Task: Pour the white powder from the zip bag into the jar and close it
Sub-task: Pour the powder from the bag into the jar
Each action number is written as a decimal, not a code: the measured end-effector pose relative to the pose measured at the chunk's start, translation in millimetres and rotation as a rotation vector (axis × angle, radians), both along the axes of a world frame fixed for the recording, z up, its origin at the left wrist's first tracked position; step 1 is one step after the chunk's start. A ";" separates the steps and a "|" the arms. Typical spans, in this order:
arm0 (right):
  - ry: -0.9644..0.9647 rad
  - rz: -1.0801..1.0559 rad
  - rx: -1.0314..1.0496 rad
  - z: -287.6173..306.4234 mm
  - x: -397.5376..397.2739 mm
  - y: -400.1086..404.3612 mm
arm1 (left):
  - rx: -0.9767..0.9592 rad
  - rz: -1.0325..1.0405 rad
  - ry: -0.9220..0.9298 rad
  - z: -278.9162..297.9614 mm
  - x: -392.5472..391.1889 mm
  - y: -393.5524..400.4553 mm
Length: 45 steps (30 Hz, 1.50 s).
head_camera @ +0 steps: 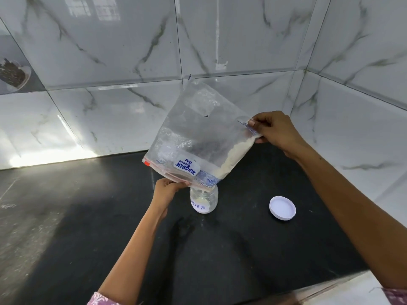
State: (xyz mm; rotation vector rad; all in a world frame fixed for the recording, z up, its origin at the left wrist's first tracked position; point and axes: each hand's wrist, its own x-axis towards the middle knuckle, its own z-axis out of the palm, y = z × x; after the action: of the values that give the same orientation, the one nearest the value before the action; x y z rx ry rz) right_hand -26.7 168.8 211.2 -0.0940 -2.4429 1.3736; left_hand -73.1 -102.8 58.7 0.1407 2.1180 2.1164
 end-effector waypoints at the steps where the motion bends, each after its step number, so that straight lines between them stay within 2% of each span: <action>1: -0.010 -0.005 -0.006 -0.5 0.2 0.5 | -0.003 0.001 -0.007 0.0 -0.3 -0.4; 5: -0.006 0.000 0.002 0.5 2.0 0.1 | 0.008 0.002 -0.011 0.6 -0.7 -0.2; 9: 0.009 0.056 0.126 5.0 3.4 -4.1 | 0.012 -0.016 -0.002 0.3 -0.8 3.5; 12: 0.059 0.017 0.089 5.8 2.4 -4.7 | 0.002 -0.003 -0.008 -1.1 -2.5 4.2; 17: -0.090 0.092 0.056 5.4 4.3 3.5 | -0.007 -0.001 -0.027 -2.9 -4.9 3.4; 19: -0.069 0.043 0.027 6.7 3.7 6.0 | -0.006 -0.002 -0.027 -2.4 -3.4 4.4; 23: 0.039 -0.024 0.241 7.8 2.3 -2.1 | 0.013 0.017 -0.019 -5.1 -0.6 6.6; 34: 0.070 0.004 0.138 13.0 4.8 -10.1 | 0.080 0.023 0.036 -14.1 -3.8 8.6; 45: 0.074 0.114 0.166 13.8 0.4 -16.5 | 0.115 -0.048 0.067 -16.2 -8.6 7.1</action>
State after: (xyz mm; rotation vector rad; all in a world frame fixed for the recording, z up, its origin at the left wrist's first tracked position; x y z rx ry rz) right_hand -26.3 152.3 225.0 0.1353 -2.5219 1.1903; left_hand -81.7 -95.7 42.5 0.2763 2.0065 2.2353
